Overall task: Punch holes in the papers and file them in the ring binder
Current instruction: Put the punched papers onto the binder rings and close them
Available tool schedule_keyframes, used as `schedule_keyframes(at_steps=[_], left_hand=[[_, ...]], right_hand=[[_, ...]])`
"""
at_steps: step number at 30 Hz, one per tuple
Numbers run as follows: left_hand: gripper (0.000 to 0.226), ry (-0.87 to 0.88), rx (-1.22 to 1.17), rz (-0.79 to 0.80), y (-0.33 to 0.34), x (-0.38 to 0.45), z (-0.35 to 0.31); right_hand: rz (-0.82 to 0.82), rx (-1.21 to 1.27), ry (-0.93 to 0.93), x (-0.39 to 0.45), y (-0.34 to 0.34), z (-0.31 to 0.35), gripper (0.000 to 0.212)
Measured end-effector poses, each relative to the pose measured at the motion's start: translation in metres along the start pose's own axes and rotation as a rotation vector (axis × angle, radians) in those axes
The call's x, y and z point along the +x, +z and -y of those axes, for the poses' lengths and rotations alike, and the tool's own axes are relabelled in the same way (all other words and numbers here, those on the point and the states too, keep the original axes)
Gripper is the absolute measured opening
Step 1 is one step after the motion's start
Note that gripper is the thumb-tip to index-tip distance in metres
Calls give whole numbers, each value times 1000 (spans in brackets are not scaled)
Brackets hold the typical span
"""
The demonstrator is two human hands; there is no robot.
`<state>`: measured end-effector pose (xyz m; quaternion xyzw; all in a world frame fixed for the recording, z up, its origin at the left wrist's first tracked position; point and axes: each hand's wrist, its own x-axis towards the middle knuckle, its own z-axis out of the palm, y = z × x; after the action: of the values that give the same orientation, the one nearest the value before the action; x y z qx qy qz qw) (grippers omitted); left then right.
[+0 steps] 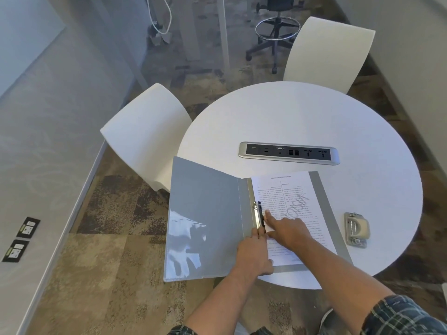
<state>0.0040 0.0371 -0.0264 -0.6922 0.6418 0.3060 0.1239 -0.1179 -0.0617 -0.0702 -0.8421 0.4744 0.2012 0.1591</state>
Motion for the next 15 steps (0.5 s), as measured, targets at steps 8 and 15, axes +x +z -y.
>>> schedule_keyframes(at_steps=[8, 15], left_hand=[[100, -20, 2, -16, -1, 1, -1], [102, 4, 6, 11, 12, 6, 14]], right_hand=[[-90, 44, 73, -6, 5, 7, 69], [26, 100, 63, 2, 4, 17, 71]])
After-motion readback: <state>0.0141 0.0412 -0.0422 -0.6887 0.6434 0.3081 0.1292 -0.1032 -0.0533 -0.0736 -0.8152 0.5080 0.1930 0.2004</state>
